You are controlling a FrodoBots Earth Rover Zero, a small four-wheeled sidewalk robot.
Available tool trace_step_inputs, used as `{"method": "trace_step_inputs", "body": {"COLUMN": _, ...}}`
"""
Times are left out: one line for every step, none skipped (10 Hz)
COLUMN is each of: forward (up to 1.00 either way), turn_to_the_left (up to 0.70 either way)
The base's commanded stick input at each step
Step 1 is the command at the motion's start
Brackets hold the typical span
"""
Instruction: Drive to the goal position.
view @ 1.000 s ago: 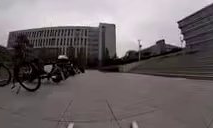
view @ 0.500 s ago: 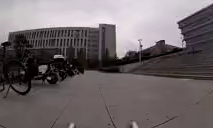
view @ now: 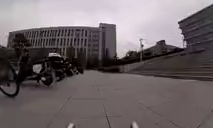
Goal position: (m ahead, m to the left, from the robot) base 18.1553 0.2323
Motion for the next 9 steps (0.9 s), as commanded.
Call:
{"method": "trace_step_inputs", "body": {"forward": 0.70, "turn_to_the_left": 0.00}}
{"method": "trace_step_inputs", "body": {"forward": 0.70, "turn_to_the_left": 0.00}}
{"method": "trace_step_inputs", "body": {"forward": 0.70, "turn_to_the_left": 0.00}}
{"method": "trace_step_inputs", "body": {"forward": 0.70, "turn_to_the_left": 0.00}}
{"method": "trace_step_inputs", "body": {"forward": 0.70, "turn_to_the_left": 0.00}}
{"method": "trace_step_inputs", "body": {"forward": 0.70, "turn_to_the_left": 0.00}}
{"method": "trace_step_inputs", "body": {"forward": 0.70, "turn_to_the_left": 0.00}}
{"method": "trace_step_inputs", "body": {"forward": 0.70, "turn_to_the_left": 0.00}}
{"method": "trace_step_inputs", "body": {"forward": 0.70, "turn_to_the_left": 0.00}}
